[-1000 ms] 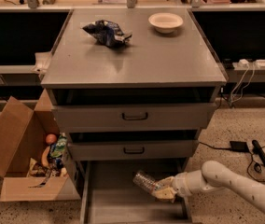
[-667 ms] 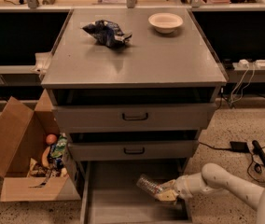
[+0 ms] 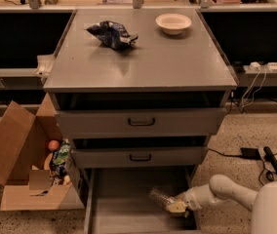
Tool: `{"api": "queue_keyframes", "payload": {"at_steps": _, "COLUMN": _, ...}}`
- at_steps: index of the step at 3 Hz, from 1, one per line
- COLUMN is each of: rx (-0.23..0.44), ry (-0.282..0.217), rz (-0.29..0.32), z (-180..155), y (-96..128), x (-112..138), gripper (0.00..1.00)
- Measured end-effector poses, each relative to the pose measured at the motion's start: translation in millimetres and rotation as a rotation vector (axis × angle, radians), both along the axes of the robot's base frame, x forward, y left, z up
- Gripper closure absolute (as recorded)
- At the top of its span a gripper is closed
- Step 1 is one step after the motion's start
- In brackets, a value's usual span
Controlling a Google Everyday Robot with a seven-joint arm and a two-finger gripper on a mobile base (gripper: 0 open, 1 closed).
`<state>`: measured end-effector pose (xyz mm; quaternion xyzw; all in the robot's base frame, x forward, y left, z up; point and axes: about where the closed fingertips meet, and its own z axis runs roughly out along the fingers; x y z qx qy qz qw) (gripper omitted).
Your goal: Place water bottle into bottom drawer
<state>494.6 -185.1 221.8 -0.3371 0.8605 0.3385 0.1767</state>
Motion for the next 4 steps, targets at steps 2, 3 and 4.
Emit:
{"api": "queue_keyframes", "payload": {"at_steps": 2, "rx": 0.0, "ry": 0.0, "rz": 0.0, "z": 0.0, "y": 0.0, "x": 0.0, "gripper": 0.3}}
{"api": "queue_keyframes", "payload": {"at_steps": 3, "rx": 0.0, "ry": 0.0, "rz": 0.0, "z": 0.0, "y": 0.1, "x": 0.0, "gripper": 0.06}}
{"api": "queue_keyframes", "payload": {"at_steps": 4, "rx": 0.0, "ry": 0.0, "rz": 0.0, "z": 0.0, "y": 0.1, "x": 0.0, "gripper": 0.0}}
